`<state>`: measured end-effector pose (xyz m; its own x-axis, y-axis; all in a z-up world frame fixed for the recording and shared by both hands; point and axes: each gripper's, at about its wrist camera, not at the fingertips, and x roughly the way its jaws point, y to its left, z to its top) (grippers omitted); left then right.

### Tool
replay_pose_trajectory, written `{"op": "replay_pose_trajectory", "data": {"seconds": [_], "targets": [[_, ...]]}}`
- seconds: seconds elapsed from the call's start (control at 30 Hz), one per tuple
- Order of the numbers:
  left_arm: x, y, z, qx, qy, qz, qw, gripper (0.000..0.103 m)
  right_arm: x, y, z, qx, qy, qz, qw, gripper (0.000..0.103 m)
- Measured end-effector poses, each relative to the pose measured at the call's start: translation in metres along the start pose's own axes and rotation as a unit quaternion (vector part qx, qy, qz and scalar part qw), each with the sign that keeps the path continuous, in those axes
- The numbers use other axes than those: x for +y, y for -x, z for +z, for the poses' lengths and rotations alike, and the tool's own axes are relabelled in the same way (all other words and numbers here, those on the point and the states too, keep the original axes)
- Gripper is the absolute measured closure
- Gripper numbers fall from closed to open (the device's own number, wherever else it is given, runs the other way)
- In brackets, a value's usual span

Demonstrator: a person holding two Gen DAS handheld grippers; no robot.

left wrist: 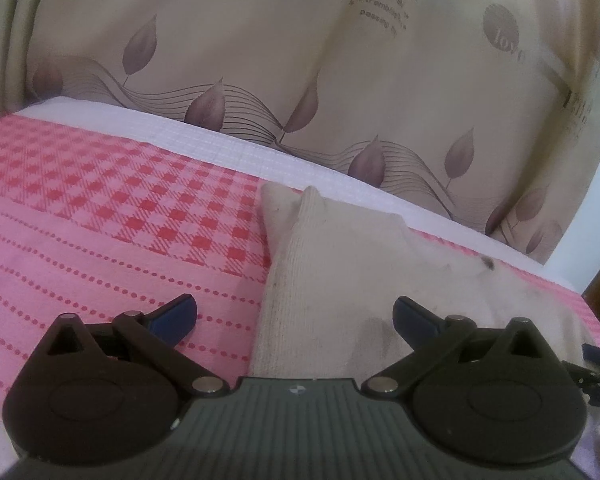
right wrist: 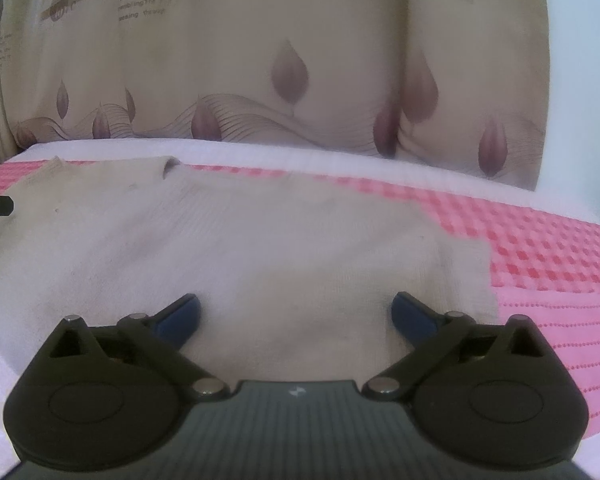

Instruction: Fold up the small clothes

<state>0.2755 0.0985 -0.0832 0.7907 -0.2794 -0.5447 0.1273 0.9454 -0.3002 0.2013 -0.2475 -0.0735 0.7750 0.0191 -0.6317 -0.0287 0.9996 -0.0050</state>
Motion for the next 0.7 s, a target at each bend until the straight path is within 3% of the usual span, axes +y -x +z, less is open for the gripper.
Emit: {"op": "replay_pose_trajectory", "data": {"seconds": [0.7], "targets": [[-0.0066,-0.0055,-0.0009,0.018,-0.045,0.018,0.9986,0.000,0.0043,-0.0007,0.0004,-0.001,0.006,-0.009,1.000,0.000]]}}
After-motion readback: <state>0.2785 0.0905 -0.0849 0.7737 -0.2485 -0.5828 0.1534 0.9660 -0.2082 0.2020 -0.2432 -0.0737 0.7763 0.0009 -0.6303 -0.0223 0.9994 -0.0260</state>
